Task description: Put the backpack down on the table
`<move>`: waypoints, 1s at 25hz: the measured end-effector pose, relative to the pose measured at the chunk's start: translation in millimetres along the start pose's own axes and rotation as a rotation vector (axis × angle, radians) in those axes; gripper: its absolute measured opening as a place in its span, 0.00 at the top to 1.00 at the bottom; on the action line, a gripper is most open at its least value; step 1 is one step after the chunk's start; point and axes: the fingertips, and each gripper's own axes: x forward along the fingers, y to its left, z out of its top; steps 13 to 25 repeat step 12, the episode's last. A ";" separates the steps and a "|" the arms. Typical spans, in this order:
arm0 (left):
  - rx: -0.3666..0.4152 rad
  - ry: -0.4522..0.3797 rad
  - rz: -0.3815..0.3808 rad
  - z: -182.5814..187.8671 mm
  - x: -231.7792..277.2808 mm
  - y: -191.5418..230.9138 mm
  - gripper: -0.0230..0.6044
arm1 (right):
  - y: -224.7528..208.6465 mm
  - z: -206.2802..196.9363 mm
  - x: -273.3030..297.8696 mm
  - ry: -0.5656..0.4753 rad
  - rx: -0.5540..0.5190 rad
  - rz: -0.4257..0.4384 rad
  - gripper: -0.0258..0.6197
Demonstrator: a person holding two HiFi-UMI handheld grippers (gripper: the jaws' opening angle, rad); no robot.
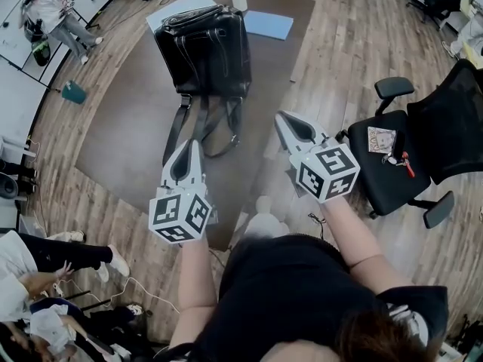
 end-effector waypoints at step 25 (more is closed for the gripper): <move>-0.009 0.009 -0.034 -8.4 -12.7 -14.6 0.90 | 19.1 -1.0 -11.7 0.017 -0.064 0.047 0.93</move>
